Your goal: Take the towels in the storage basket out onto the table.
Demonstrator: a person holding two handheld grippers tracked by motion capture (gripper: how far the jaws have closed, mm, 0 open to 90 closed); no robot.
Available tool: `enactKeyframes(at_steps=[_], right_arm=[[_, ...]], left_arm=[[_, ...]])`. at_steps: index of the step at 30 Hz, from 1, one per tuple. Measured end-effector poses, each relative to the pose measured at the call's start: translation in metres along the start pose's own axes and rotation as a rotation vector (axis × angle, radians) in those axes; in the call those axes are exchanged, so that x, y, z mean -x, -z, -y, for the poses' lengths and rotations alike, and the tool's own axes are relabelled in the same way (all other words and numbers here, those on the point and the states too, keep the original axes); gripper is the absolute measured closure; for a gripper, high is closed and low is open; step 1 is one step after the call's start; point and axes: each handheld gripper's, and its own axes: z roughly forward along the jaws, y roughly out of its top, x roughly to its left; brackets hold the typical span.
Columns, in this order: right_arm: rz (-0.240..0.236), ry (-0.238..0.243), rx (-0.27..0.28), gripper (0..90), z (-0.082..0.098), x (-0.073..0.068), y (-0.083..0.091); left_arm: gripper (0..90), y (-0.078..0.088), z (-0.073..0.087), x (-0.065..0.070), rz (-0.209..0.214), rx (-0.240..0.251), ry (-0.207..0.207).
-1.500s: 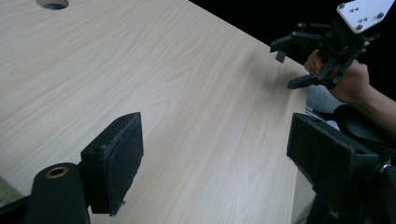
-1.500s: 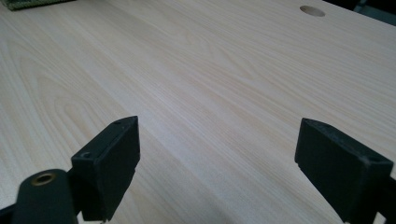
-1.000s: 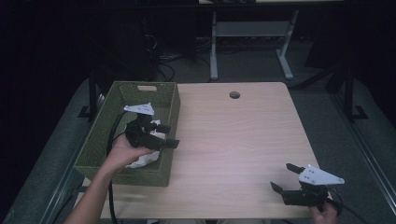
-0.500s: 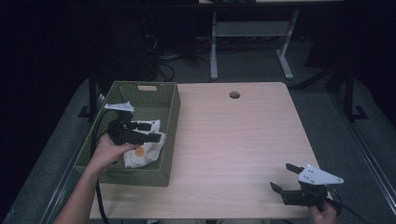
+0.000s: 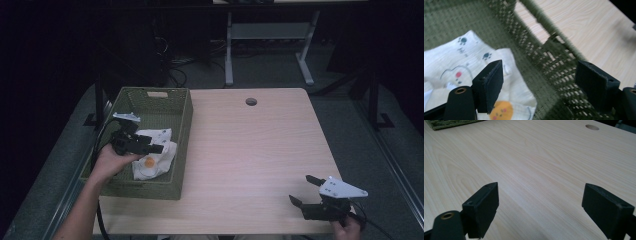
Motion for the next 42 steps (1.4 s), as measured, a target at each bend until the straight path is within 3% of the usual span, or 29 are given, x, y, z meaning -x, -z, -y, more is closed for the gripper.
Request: enactKeyframes(at_steps=[4,7,10,14,16,17,18,21,22,24,29,30,36,38,42], right_arm=[[-0.001,0.005,-0.002,13.7,0.0,0.0,-0.001],[-0.004,0.0,-0.001,13.7,0.0,0.0,0.0],[-0.005,-0.001,0.002,13.7,0.0,0.0,0.0],[-0.004,0.0,0.003,13.7,0.0,0.0,0.0],[-0.006,-0.001,0.005,13.7,0.0,0.0,0.0],[-0.006,-0.001,0.005,13.7,0.0,0.0,0.0],[-0.005,0.001,0.006,13.7,0.0,0.0,0.001],[-0.006,-0.001,0.008,13.7,0.0,0.001,0.001],[-0.006,-0.003,0.009,13.7,0.0,0.001,0.001],[-0.006,-0.003,0.007,13.7,0.0,0.001,0.001],[-0.007,-0.002,0.01,13.7,0.001,0.001,0.001],[-0.007,-0.002,0.013,13.7,0.001,0.001,0.001],[-0.01,0.0,0.015,13.7,0.001,0.001,0.001],[-0.012,0.0,0.014,13.7,0.001,0.001,0.002],[-0.014,0.006,0.014,13.7,0.001,0.001,0.002]], left_arm=[[23.5,-0.003,0.0,-0.005,-0.046,-0.032,0.013],[26.4,-0.005,-0.001,-0.009,-0.051,-0.063,0.028],[27.3,-0.007,0.0,-0.016,-0.075,-0.074,0.07],[27.7,-0.01,0.0,-0.022,-0.11,-0.104,0.085],[27.8,-0.014,0.001,-0.028,-0.157,-0.143,0.116],[27.8,-0.014,0.001,-0.028,-0.157,-0.143,0.116],[27.7,-0.02,0.001,-0.029,-0.233,-0.19,0.119],[26.8,-0.023,0.002,-0.031,-0.262,-0.199,0.142],[26.8,-0.027,0.001,-0.032,-0.296,-0.22,0.158],[26.7,-0.03,0.001,-0.033,-0.314,-0.245,0.167],[25.8,-0.04,0.002,-0.035,-0.323,-0.302,0.174],[25.9,-0.045,0.002,-0.037,-0.315,-0.324,0.197],[26.0,-0.054,0.003,-0.04,-0.34,-0.366,0.225],[26.3,-0.06,0.006,-0.044,-0.345,-0.419,0.242],[26.1,-0.066,0.008,-0.049,-0.35,-0.444,0.267]])
